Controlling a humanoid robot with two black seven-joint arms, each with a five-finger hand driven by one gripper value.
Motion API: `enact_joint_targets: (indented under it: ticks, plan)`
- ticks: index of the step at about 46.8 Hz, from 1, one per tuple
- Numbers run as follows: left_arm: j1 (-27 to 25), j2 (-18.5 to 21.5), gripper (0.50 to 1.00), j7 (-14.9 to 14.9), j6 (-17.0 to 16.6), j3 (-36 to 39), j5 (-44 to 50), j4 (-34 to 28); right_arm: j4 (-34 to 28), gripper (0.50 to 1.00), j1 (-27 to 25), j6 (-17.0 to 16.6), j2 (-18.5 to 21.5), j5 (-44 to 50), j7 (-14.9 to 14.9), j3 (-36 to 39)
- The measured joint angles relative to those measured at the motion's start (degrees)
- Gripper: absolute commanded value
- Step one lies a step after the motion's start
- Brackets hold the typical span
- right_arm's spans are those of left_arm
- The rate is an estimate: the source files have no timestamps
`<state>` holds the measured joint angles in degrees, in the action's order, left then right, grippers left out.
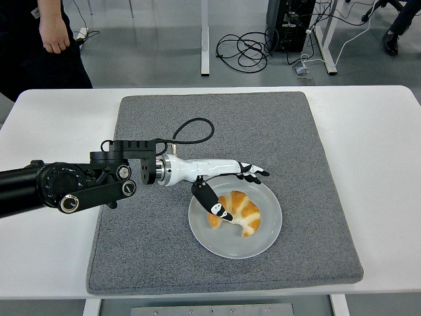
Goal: Place the bread on the plate
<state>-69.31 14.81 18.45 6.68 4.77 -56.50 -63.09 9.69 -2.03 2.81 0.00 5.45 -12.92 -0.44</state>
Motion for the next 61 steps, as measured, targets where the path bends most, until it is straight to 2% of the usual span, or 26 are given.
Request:
enact_joint_targets:
  ticks: [12, 21, 44, 61]
  plan:
    - [-0.6, 0.8, 0.924, 0.0, -0.1, -6.7, 5.5, 0.8, 0.2, 1.0, 0.1, 0.0, 0.0, 0.0, 0.0, 0.0]
    - [-0.4, 0.8, 0.925, 0.0, -0.6, -8.1, 10.5, 2.1, 0.8, 1.0, 0.1, 0.0, 0.0, 0.0, 0.0, 0.0]
    - [1.9, 0.1, 0.925, 0.2, -0.6, -18.0, 22.5, 13.0, 0.8, 1.0, 0.1, -0.1, 0.0, 0.0, 0.0, 0.0]
    - [3.6, 0.4, 0.942, 0.6, -0.1, -19.1, 34.8, 18.4, 0.8, 1.0, 0.1, -0.1, 0.0, 0.0, 0.0, -0.1]
